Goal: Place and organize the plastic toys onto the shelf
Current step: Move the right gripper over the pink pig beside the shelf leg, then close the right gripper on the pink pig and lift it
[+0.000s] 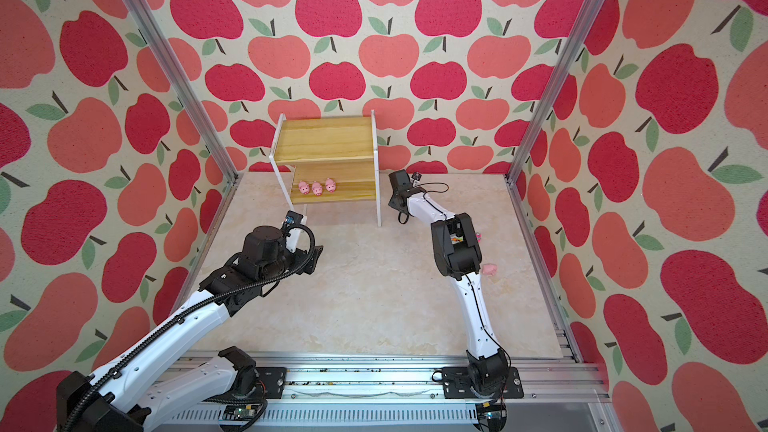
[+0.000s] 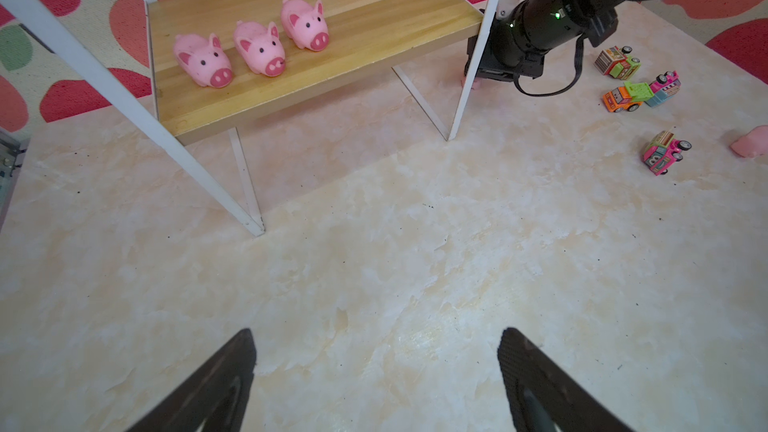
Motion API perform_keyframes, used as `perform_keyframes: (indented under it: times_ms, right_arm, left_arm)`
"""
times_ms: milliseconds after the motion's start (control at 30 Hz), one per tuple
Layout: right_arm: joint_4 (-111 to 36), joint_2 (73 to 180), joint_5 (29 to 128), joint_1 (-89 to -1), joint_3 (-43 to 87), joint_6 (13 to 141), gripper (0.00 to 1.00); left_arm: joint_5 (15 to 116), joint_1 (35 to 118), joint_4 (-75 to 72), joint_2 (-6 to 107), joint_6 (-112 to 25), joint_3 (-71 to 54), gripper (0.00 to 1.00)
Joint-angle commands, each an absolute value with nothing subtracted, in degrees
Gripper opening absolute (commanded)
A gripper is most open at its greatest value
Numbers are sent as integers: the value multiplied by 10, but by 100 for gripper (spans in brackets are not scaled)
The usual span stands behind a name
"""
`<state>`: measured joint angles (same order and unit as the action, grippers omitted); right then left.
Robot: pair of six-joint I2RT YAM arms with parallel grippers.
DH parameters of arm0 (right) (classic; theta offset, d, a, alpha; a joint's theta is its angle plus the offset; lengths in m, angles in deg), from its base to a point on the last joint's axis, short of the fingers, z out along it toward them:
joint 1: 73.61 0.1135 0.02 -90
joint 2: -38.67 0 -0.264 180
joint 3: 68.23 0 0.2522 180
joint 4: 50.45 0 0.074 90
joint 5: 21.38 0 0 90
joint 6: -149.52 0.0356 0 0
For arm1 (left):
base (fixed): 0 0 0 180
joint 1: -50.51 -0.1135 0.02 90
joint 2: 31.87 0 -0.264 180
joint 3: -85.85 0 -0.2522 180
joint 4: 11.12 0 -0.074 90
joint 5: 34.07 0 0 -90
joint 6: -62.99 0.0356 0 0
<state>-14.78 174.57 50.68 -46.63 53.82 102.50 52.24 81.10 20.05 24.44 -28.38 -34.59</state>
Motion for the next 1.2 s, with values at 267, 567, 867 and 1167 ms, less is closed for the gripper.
perform_keyframes:
  times_ms: [267,567,867,1167]
  right_arm:
    - [-279,1378,610,-420,66,872,19]
    - [-351,1345,737,-238,-16,729,25]
    - [-326,1439,768,-157,63,647,34]
    - [-342,1445,742,-138,37,609,55]
  left_arm:
    - [517,796,207,242,-274,-340,94]
    - [527,764,204,245,-292,-342,94]
    - [558,747,251,272,-378,-292,93]
    - [612,700,302,231,-458,-316,93]
